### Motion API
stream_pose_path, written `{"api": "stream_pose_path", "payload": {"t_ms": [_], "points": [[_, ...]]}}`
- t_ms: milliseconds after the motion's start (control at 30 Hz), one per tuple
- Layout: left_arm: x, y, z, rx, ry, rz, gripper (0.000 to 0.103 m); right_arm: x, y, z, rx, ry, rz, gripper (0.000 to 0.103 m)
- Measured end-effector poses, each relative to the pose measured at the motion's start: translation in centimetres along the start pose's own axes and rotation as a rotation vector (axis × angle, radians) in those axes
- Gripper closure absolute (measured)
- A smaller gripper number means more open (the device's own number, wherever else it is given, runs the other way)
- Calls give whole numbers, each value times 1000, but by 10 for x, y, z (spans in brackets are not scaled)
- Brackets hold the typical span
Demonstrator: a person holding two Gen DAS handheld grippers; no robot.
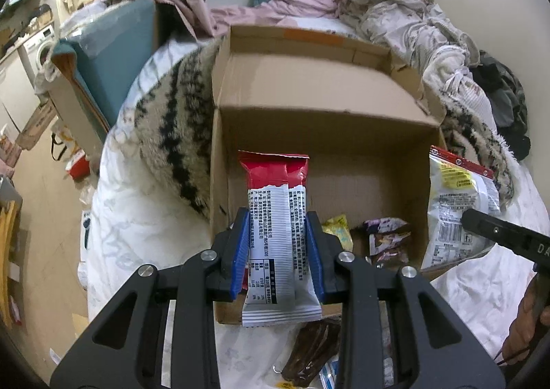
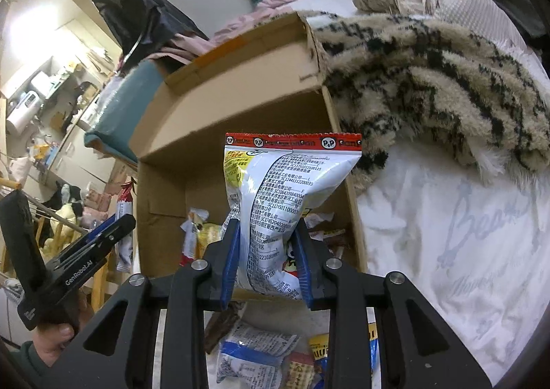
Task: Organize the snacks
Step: 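Carry both snacks over the box and open both tools to drop them inside, then withdraw both tools from the box toward the remaining snacks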
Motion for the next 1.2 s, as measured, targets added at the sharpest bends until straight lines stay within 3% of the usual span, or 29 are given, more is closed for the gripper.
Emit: {"api": "stream_pose_path", "payload": {"t_ms": [600,633,667,700,733,767,833,1200], "points": [[-3,-5,6,1,8,-12,75,-6,-15,7,-50,6,11,69],[-2,-4,6,4,3,-13,73,-6,-15,7,-49,-2,7,68],[0,-2,6,6,-3,-13,66,-5,-16,6,-51,-8,12,61],[0,-1,7,9,-4,-10,60,-4,-16,6,-49,-14,16,52],[1,0,7,13,-3,-8,44,-3,-14,6,-37,-21,21,36],[1,3,7,22,0,-7,30,-3,-12,6,-20,-24,22,32],[3,8,8,49,1,-13,18,-3,-11,5,-17,-23,22,32],[6,11,9,57,-24,-34,17,-7,-13,6,-36,-10,12,32]]}}
Point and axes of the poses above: each gripper's, at about its wrist camera, not at the fingertips, and y roughly against the way its jaws point, x to its right, z to its underside, the point moved 1 cm from there along -y, roughly the way its jaws point, and after that the axes turned 2 degrees about -x, right-handed, at the moved point
